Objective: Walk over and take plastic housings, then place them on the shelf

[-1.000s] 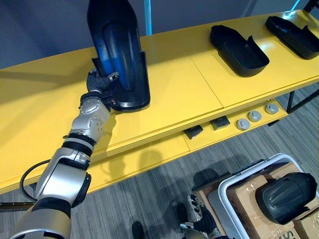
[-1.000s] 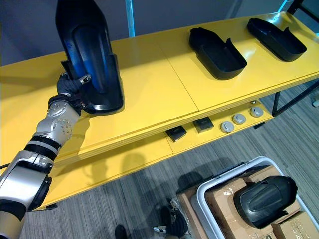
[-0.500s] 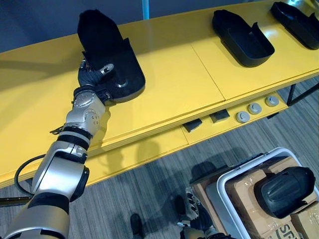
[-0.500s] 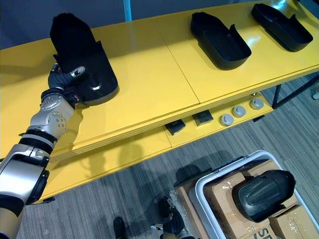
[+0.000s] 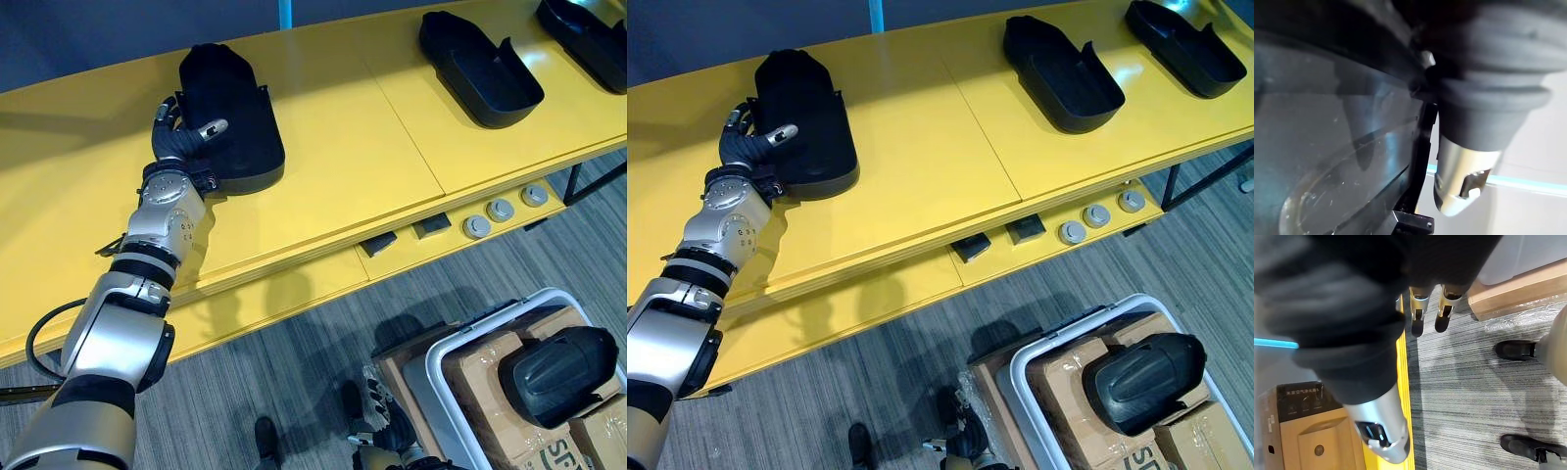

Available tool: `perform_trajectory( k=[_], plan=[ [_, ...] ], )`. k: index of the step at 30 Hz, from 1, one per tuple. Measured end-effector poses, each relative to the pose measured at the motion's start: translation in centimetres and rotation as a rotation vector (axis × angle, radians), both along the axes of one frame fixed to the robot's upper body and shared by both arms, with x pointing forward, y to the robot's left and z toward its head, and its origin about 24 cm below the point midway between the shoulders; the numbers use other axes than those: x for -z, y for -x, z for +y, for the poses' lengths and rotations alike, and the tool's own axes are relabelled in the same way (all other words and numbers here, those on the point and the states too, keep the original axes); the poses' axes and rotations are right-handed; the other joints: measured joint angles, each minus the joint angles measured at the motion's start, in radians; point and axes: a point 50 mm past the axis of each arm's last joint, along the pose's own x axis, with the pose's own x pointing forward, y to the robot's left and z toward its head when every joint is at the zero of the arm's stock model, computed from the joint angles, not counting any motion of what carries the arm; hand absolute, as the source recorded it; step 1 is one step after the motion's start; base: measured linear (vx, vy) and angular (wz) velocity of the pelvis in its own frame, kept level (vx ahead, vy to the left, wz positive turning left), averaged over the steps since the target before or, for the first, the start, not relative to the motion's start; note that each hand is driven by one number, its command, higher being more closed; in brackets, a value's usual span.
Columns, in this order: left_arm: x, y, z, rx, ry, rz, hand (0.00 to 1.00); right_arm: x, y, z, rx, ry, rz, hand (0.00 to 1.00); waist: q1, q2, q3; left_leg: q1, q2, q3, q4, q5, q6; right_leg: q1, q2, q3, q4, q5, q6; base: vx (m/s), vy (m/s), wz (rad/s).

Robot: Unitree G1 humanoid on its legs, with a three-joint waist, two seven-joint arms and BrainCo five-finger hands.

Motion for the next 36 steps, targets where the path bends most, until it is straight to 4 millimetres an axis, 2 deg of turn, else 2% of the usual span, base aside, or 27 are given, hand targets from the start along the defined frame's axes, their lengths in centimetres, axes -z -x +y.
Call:
perform_trajectory(
  k=[9, 15, 17, 20, 28, 29, 30, 33, 35, 36],
  plan=[
    [0.5, -0.2, -0.5, 0.043, 0.016, 0.018, 0.00, 0.0, 0.0, 0.1, -0.003, 0.000, 0.001, 0.00, -0.002, 0.000, 0.000, 0.019, 0.000, 0.000, 0.000, 0.000, 0.000, 0.023, -0.003, -0.001, -0.004, 0.000, -0.001, 0.01, 0.026, 0.00],
    [1.5, -0.3, -0.8, 0.061, 0.026, 0.042, 0.00, 0.1, 0.1, 0.2, -0.016, -0.002, 0.008, 0.00, -0.005, 0.001, -0.002, 0.038, 0.000, -0.001, 0.000, 0.000, 0.000, 0.043, -0.004, -0.003, -0.006, 0.001, 0.000, 0.01, 0.045, 0.01],
    [2.5, -0.4, -0.8, 0.062, 0.003, 0.075, 0.00, 0.4, 0.3, 0.3, -0.029, -0.003, 0.023, 0.00, -0.005, 0.001, -0.003, 0.062, 0.000, -0.002, -0.001, 0.000, 0.000, 0.072, -0.005, -0.006, -0.015, 0.002, 0.001, 0.02, 0.053, 0.03],
    [3.3, -0.5, -0.9, 0.068, -0.017, 0.102, 0.00, 0.5, 0.5, 0.3, -0.036, -0.006, 0.033, 0.00, -0.005, 0.002, -0.031, 0.070, 0.000, -0.005, -0.002, 0.000, -0.001, 0.084, -0.005, -0.009, -0.021, 0.002, 0.001, 0.03, 0.051, 0.04],
    [5.6, 0.1, 2.2, -0.087, -0.120, 0.165, 0.00, 0.7, 0.7, 0.3, -0.053, -0.016, 0.047, 0.00, -0.002, 0.006, -0.107, 0.108, 0.000, -0.016, -0.005, 0.000, -0.001, 0.128, -0.005, -0.031, -0.022, 0.002, 0.002, 0.01, 0.040, 0.05],
    [5.9, 0.5, 2.1, -0.097, -0.119, 0.135, 1.00, 0.9, 0.9, -0.1, -0.037, -0.014, 0.055, 0.00, -0.001, 0.007, -0.111, 0.120, 0.000, -0.026, -0.005, 0.000, -0.001, 0.146, -0.006, -0.034, -0.023, 0.000, 0.003, 0.01, 0.033, 0.21],
    [6.2, 0.8, 1.9, -0.094, -0.118, 0.115, 1.00, 1.0, 1.0, -0.1, -0.034, -0.013, 0.063, 0.00, 0.001, 0.009, -0.118, 0.122, 0.000, -0.033, -0.005, 0.000, -0.001, 0.150, -0.006, -0.038, -0.023, -0.001, 0.004, 0.00, 0.036, 0.24],
    [8.2, 3.5, -0.5, -0.077, -0.106, -0.020, 1.00, 2.3, 2.1, -1.3, 0.016, 0.003, 0.128, 0.00, 0.022, 0.025, -0.158, 0.124, -0.001, -0.056, -0.011, -0.003, -0.003, 0.163, -0.009, -0.066, -0.023, -0.008, 0.007, 0.00, 0.036, 0.26],
    [11.4, 6.4, -2.4, -0.072, -0.067, -0.075, 1.00, 3.2, 3.0, -2.2, 0.066, 0.013, 0.174, 0.00, 0.042, 0.043, -0.179, 0.131, 0.002, -0.060, -0.017, -0.019, -0.014, 0.174, -0.008, -0.082, -0.023, -0.011, 0.008, 0.00, 0.040, 0.22],
    [12.1, 7.1, -2.9, -0.069, -0.062, -0.077, 1.00, 3.2, 3.2, -2.2, 0.073, 0.011, 0.178, 0.00, 0.048, 0.045, -0.182, 0.130, 0.002, -0.062, -0.017, -0.020, -0.015, 0.175, -0.008, -0.084, -0.023, -0.012, 0.008, -0.02, 0.031, 0.14]
  ],
)
